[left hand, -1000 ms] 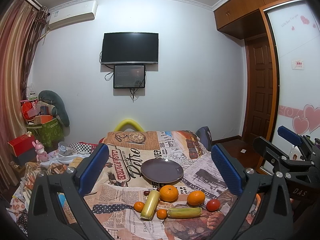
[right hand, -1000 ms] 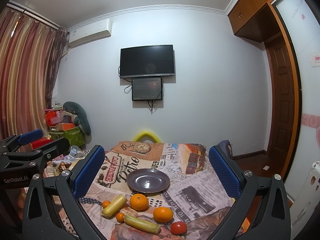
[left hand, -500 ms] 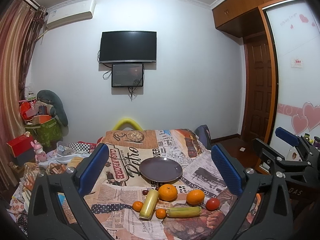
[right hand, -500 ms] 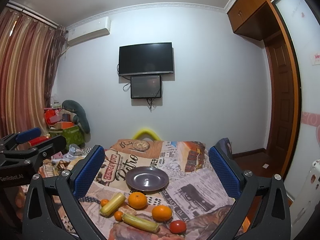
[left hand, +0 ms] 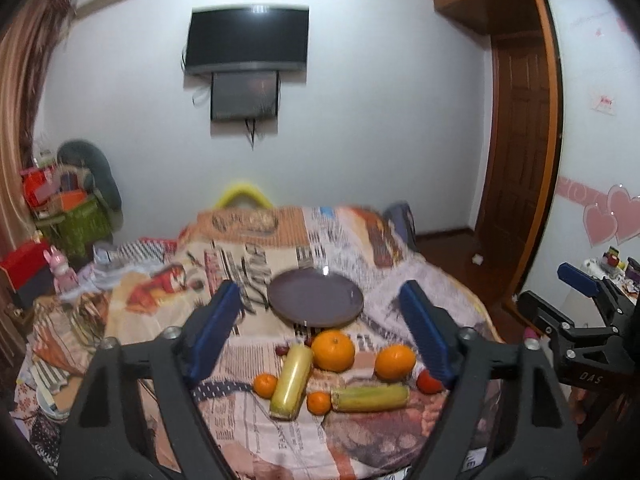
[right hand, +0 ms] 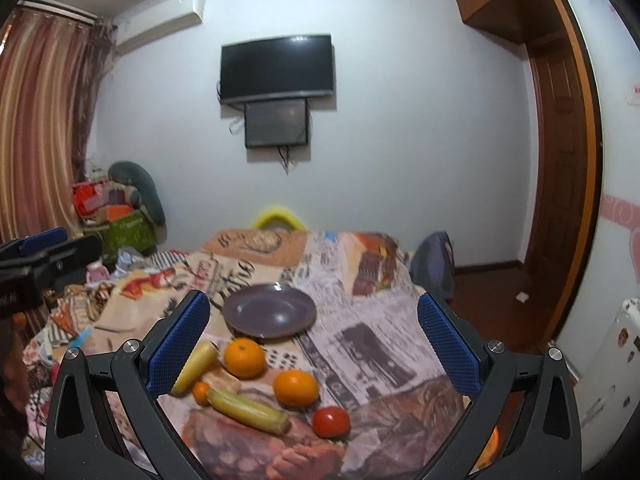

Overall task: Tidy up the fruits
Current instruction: 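Grasp the red tomato with the right tool while the left tool grasps a large orange, then place the tomato on the grey plate with the right tool while the left tool places the orange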

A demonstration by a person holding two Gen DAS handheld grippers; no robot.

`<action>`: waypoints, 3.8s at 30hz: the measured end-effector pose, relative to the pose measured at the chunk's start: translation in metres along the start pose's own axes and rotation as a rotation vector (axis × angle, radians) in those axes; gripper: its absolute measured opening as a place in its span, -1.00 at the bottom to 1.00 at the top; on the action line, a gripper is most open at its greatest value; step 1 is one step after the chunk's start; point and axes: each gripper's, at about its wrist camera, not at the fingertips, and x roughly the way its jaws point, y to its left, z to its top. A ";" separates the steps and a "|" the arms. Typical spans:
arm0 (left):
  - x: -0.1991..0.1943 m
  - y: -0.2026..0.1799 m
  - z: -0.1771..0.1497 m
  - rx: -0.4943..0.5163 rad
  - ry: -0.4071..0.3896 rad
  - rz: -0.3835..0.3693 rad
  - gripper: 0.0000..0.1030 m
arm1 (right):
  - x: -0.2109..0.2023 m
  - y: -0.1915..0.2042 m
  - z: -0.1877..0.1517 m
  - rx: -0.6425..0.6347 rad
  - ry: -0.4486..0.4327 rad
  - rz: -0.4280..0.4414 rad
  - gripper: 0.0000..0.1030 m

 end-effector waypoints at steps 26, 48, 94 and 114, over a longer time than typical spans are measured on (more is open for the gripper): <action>0.163 0.004 -0.071 -0.006 0.408 -0.066 0.20 | 0.103 -0.041 -0.085 0.075 0.499 0.055 0.14; 0.211 -0.009 -0.080 0.050 0.459 -0.094 0.20 | 0.149 -0.035 -0.127 0.082 0.691 0.124 -0.07; 0.248 -0.023 -0.058 0.122 0.477 -0.121 0.30 | 0.156 -0.055 -0.054 0.125 0.487 0.116 -0.09; 0.199 0.040 0.018 0.022 0.264 -0.047 0.30 | 0.172 0.000 0.019 -0.006 0.289 0.179 -0.09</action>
